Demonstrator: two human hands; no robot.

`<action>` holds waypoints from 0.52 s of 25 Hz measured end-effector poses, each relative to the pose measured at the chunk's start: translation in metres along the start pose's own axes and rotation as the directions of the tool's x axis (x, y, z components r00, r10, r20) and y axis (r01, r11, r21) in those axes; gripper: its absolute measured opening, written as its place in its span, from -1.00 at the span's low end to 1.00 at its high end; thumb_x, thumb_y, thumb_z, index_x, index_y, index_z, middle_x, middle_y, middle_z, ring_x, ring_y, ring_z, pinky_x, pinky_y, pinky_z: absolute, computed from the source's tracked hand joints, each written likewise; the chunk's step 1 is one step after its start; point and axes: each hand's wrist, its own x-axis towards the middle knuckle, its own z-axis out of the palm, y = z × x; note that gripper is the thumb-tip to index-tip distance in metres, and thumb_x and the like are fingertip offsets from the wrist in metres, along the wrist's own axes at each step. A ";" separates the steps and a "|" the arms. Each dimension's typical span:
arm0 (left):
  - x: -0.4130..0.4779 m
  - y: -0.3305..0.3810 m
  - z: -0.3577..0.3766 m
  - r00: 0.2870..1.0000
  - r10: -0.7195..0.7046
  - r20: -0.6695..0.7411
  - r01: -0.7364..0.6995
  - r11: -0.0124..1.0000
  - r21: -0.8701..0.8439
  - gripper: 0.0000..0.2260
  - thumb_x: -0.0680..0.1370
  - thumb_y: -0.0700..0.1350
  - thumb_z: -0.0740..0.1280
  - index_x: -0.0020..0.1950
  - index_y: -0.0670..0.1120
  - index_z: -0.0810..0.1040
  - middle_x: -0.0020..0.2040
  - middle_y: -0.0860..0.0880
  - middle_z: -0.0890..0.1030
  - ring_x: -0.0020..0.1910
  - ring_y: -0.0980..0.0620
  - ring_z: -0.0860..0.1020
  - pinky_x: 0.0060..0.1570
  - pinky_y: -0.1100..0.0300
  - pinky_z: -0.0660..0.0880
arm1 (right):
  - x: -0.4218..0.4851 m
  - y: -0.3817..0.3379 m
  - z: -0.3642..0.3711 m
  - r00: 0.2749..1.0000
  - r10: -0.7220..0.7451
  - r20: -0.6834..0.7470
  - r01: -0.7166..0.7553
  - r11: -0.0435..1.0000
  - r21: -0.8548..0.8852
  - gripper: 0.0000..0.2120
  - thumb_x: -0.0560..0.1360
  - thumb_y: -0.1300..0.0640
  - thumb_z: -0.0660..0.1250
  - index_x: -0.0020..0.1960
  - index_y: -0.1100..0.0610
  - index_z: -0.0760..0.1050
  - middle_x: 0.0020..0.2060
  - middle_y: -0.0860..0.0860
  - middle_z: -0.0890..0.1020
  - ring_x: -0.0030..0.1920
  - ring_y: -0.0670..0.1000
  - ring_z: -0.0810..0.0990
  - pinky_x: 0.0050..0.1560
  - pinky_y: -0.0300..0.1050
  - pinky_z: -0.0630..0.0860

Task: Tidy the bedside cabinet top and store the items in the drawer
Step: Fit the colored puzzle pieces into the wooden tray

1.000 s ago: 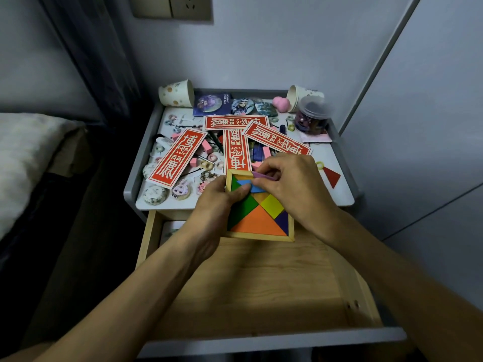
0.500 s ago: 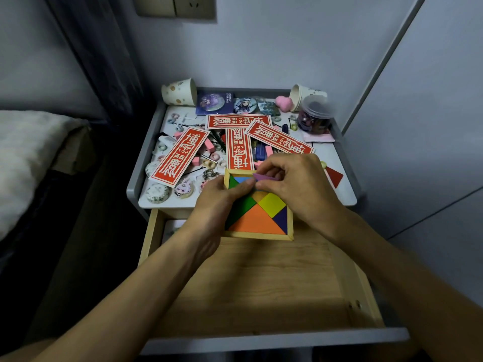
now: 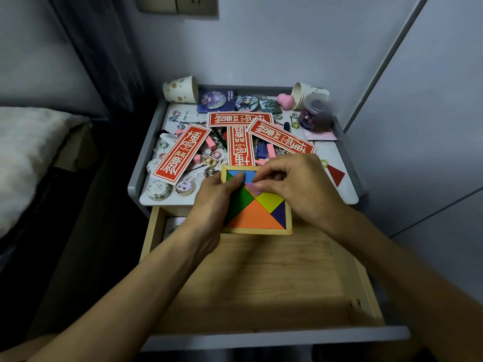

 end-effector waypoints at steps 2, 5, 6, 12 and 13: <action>-0.001 0.000 0.000 1.000 -0.002 0.008 0.003 1.000 -0.008 -0.83 0.60 -0.14 0.31 0.15 -0.14 0.62 -0.02 -0.16 0.71 -0.04 -0.17 0.68 0.07 -0.06 0.59 | -0.001 0.001 0.004 1.000 -0.025 -0.016 0.025 0.999 -0.023 -0.92 0.37 0.13 0.53 -0.14 0.09 0.70 -0.30 -0.13 0.64 -0.28 -0.24 0.57 -0.20 -0.43 0.47; 0.000 -0.001 0.000 1.000 -0.005 -0.004 0.005 1.000 -0.011 -0.82 0.60 -0.14 0.31 0.16 -0.15 0.61 -0.01 -0.18 0.70 -0.01 -0.20 0.67 0.10 -0.10 0.59 | 0.000 0.000 0.009 0.998 -0.055 -0.037 0.052 0.995 -0.087 -0.91 0.35 0.12 0.55 -0.17 0.08 0.69 -0.27 -0.12 0.60 -0.29 -0.22 0.53 -0.22 -0.42 0.43; 0.000 -0.001 0.000 1.000 -0.007 -0.009 0.007 1.000 -0.015 -0.81 0.60 -0.13 0.32 0.16 -0.16 0.61 0.00 -0.19 0.70 0.02 -0.22 0.66 0.12 -0.13 0.58 | 0.001 0.001 0.010 0.997 -0.061 -0.036 0.057 0.993 -0.102 -0.91 0.35 0.13 0.55 -0.17 0.08 0.68 -0.25 -0.11 0.60 -0.26 -0.20 0.53 -0.22 -0.43 0.42; -0.001 0.002 -0.002 0.999 -0.034 0.010 0.034 0.999 -0.033 -0.80 0.56 -0.10 0.38 0.14 -0.14 0.60 -0.02 -0.18 0.71 -0.08 -0.16 0.68 0.04 -0.08 0.60 | 0.005 0.006 0.000 0.991 -0.022 -0.134 0.015 0.998 -0.055 -0.93 0.41 0.18 0.50 -0.11 0.09 0.67 -0.23 -0.10 0.60 -0.26 -0.25 0.50 -0.20 -0.46 0.38; -0.001 0.002 -0.003 0.999 -0.035 0.024 0.036 0.999 -0.025 -0.79 0.54 -0.11 0.41 0.14 -0.14 0.59 -0.02 -0.16 0.71 -0.06 -0.16 0.68 0.05 -0.09 0.61 | 0.007 0.012 -0.005 0.985 0.031 -0.168 -0.041 0.998 -0.057 -0.94 0.43 0.18 0.48 -0.10 0.08 0.67 -0.22 -0.09 0.62 -0.26 -0.26 0.50 -0.20 -0.45 0.37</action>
